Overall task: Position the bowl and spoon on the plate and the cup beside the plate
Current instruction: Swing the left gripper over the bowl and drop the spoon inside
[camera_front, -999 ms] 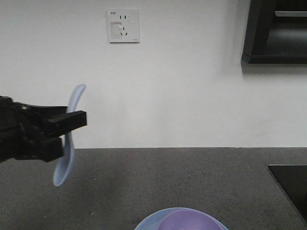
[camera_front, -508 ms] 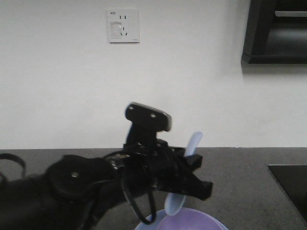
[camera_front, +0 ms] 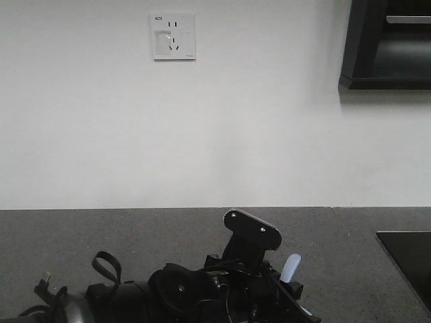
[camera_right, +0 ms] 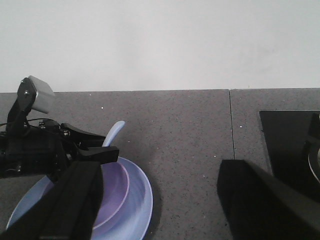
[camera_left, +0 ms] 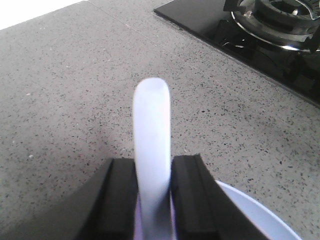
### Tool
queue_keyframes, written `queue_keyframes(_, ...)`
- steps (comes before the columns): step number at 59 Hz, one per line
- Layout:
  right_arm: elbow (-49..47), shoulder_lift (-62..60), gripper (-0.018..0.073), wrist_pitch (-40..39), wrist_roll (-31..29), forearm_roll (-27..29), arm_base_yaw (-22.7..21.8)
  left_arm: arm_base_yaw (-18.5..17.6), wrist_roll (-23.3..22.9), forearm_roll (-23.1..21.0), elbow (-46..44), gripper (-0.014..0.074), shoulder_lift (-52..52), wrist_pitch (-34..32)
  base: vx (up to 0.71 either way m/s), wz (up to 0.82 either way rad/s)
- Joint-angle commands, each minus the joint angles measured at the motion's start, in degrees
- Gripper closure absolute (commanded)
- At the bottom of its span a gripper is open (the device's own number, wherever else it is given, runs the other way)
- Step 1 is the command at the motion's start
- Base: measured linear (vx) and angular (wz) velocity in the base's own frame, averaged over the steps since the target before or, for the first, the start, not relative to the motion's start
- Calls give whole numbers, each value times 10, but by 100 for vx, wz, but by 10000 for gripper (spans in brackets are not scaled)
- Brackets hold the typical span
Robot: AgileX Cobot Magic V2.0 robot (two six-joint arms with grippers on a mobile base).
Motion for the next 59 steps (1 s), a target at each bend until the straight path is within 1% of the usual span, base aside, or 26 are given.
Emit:
queue_keyframes(1,-15,8,14,-47,-5,-10,-2,-2,-1,-6,-23,150,-34,-20,0,0)
queue_keyframes(4,-15,8,14,-47,-5,-10,-2,-2,-1,-6,-23,103,-38,-20,0,0)
queue_keyframes(7,-15,8,14,-47,-5,-11,-2,-2,-1,-5,-23,76,-43,-20,0,0)
queue_keyframes(15,-15,8,14,-45,-5,-16,-2,8,0,7,-23,78,-78,-33,0,0)
queue_keyframes(20,-15,8,14,-36,-5,-21,-2,34,-1,7,-23,98,-109,-27,0,0)
queue_keyframes(25,-15,8,14,-30,-5,-27,-2,73,-1,11,-23,121,-146,-4,0,0)
queue_keyframes(29,-15,8,14,-29,-5,-31,-2,111,-1,36,-21,132,-174,22,0,0)
queue_keyframes(32,-15,8,14,-29,-5,-34,-2,137,-9,71,-13,132,-192,37,0,0)
queue_keyframes(35,-15,8,14,-29,-5,-35,-2,163,-36,104,-1,132,-211,50,0,0)
queue_keyframes(38,-15,8,14,-28,-5,-36,-2,190,-77,142,13,132,-234,66,0,0)
queue_keyframes(40,-15,8,14,-26,-5,-36,-2,214,-120,184,24,132,-249,86,0,0)
queue_keyframes(42,-15,8,14,-24,-5,-36,-2,231,-152,217,31,132,-264,102,0,0)
queue_keyframes(44,-15,8,14,-21,-5,-36,-2,251,-195,266,38,132,-280,125,0,0)
queue_keyframes(46,-15,8,14,-18,-5,-36,-2,275,-251,336,42,132,-297,156,0,0)
queue_keyframes(47,-15,8,14,-17,-5,-36,-2,282,-270,363,42,132,-306,168,0,0)
queue_keyframes(48,-15,8,14,-15,-5,-36,-2,293,-300,405,42,132,-312,185,0,0)
queue_keyframes(49,-15,8,14,-13,-5,-36,-2,300,-321,434,42,132,-322,195,0,0)
queue_keyframes(50,-15,8,14,-12,-5,-36,-2,310,-354,478,42,132,-328,210,0,0)
queue_keyframes(51,-15,8,14,-11,-5,-36,-2,317,-376,508,41,132,-338,219,0,0)
queue_keyframes(52,-15,8,14,-9,-5,-36,-2,326,-411,551,40,132,-344,233,0,0)
queue_keyframes(53,-15,8,14,-8,-5,-36,-2,332,-435,580,40,132,-353,242,0,0)
queue_keyframes(54,-15,8,14,-8,-5,-36,-2,340,-473,621,39,132,-359,256,0,0)
queue_keyframes(55,-15,8,14,-7,-5,-36,-2,345,-498,647,39,132,-369,264,0,0)
queue_keyframes(57,-15,8,14,-6,-5,-36,-2,360,-574,718,39,132,-386,290,0,0)
queue_keyframes(58,-15,8,14,-6,-5,-36,-2,368,-612,736,39,132,-395,300,0,0)
queue_keyframes(59,-15,8,14,-5,-5,-36,-2,373,-634,765,39,132,-400,317,0,0)
